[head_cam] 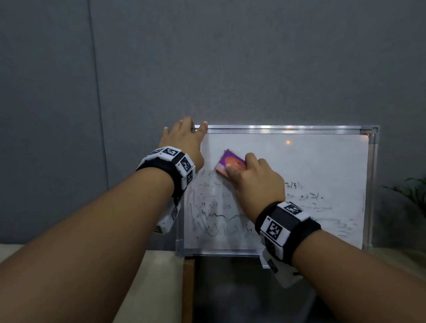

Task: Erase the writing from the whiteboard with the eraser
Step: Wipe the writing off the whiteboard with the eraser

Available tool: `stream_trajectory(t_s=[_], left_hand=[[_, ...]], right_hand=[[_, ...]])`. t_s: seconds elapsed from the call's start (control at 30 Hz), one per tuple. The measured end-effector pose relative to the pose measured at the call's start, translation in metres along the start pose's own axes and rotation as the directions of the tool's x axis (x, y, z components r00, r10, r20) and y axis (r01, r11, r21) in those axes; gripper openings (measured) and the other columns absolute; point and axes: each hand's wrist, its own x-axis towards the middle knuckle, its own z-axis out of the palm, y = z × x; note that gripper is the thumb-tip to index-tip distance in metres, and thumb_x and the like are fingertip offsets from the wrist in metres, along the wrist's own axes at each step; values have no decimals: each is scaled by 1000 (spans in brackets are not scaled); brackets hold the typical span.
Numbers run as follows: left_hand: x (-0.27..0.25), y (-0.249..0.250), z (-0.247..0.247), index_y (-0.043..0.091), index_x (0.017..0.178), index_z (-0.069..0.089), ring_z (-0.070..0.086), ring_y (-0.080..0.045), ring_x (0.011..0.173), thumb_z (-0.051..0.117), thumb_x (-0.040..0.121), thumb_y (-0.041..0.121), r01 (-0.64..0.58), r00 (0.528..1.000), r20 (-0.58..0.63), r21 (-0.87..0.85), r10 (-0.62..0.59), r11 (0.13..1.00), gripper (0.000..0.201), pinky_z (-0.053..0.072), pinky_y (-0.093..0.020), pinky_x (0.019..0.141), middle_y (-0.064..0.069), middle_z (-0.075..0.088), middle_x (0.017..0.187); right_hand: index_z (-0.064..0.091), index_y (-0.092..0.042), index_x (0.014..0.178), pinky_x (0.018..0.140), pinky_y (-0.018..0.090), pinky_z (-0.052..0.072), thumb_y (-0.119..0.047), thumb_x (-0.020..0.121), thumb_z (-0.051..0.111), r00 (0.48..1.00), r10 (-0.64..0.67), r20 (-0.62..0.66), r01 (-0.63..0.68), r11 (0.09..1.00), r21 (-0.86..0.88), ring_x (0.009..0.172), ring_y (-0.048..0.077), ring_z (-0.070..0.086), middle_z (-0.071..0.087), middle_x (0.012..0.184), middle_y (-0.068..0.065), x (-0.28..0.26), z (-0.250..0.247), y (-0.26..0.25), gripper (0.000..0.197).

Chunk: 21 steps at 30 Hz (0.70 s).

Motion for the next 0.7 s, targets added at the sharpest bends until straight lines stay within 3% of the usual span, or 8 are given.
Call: stream_trajectory(t_s=[0.13,0.3,0.47,0.6,0.7], left_hand=[[0,-1,-1,27,151,19,32,-27,128,60,71,12,0,1000,6,5,0,1000,91,18,-52,115,-5,32,134],[-1,-1,-1,27,151,17,31,-27,128,59,73,12,-8,1000,11,11,7,1000,91,17,-51,116,-5,31,135],[-1,0,-1,23,152,17,31,-28,129,59,72,13,-26,1000,2,31,26,999,91,15,-49,117,-6,31,135],[-1,-4,-3,12,151,20,33,-28,130,58,72,13,-26,1000,-4,30,26,999,87,12,-46,119,-8,34,135],[-1,-7,-5,9,149,25,36,-29,128,56,73,14,-33,999,-7,27,33,999,82,10,-46,119,-9,36,133]], right_hand=[[65,-28,101,46,28,27,-22,67,79,998,-48,44,48,999,-17,70,24,49,47,89,4,-13,8,-1,37],[64,-27,104,47,27,27,-25,75,74,1000,8,22,-7,999,-44,70,25,48,47,89,6,-10,-1,15,31],[65,-26,94,46,27,23,-22,67,79,1000,5,11,-5,1000,-1,67,24,48,48,87,5,2,-1,-3,31],[67,-26,93,46,27,24,-18,61,81,996,-72,42,73,997,-8,67,25,50,49,87,5,-12,6,-11,36],[68,-27,93,46,27,24,-21,63,82,998,-61,30,61,998,-22,66,25,49,48,85,5,-10,2,-2,34]])
